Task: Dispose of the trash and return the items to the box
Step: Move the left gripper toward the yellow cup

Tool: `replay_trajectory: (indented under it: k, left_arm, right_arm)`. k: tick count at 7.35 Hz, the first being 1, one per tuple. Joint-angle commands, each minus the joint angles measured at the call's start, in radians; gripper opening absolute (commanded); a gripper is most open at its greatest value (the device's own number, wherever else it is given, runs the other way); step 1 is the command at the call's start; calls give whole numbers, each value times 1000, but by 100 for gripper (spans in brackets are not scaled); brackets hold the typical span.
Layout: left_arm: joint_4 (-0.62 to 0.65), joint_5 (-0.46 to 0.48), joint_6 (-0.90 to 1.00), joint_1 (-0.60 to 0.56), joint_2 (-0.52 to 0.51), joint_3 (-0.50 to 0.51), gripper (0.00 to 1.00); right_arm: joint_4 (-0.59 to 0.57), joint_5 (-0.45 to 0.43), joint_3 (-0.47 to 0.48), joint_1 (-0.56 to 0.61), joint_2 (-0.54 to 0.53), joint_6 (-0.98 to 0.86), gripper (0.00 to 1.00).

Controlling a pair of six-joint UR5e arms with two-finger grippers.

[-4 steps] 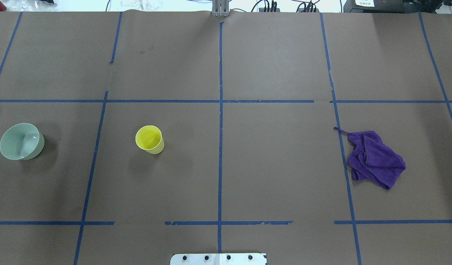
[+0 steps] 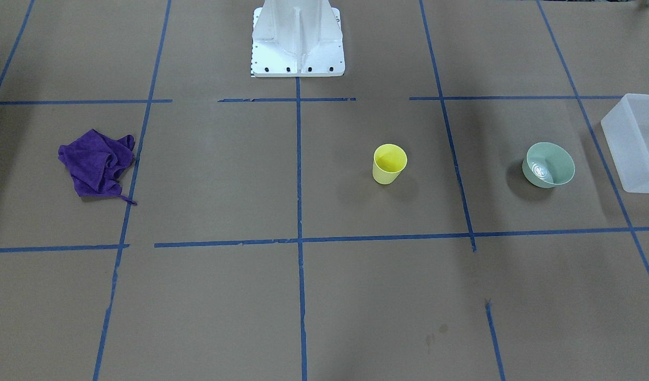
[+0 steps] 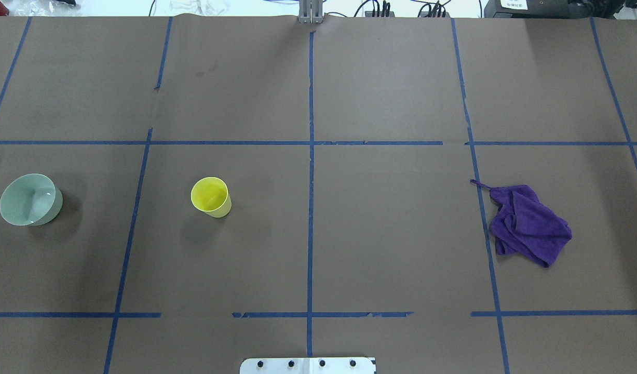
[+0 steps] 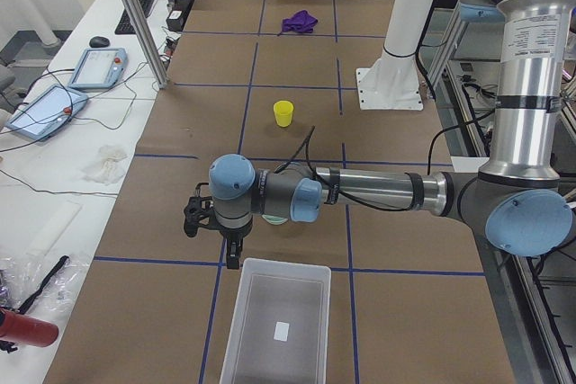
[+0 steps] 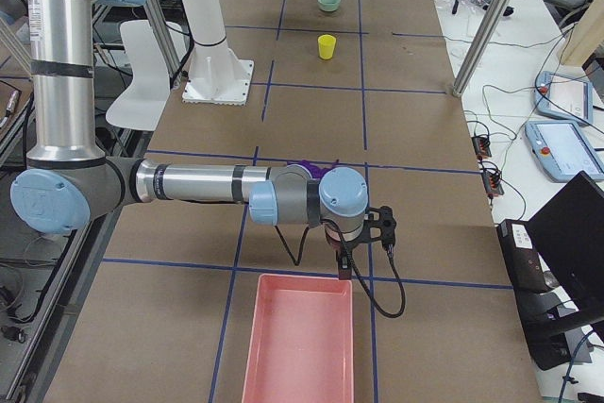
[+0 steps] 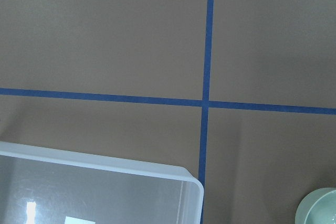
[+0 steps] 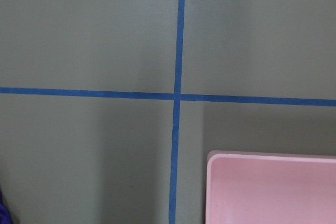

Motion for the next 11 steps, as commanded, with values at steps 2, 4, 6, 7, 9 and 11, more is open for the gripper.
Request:
replay_trajectory:
  k: [2,4,6,7,9,11]
  left_arm:
    - [-8,1,-47,84,-13,-218,100]
    - [-124,16,-386,272,-70,-286,100]
    - [-127,153,-661,479,-140,-342,100]
    - [-149,225,-795,579,-175,-340,99]
    - [-309,354,-1036,754,-182,-290,98]
    - [-307,436,-1104,853,-215,-262,98]
  right_arm:
    - [-2,8,73,-20,3,36,100]
    - [-1,17,70,-23,2,40,100]
    - [-1,29,66,-23,-9,42,100]
    - [-1,29,66,-24,-9,42,100]
    - [-1,28,66,-24,-8,43,100]
    - [-1,28,66,-24,-5,43,100]
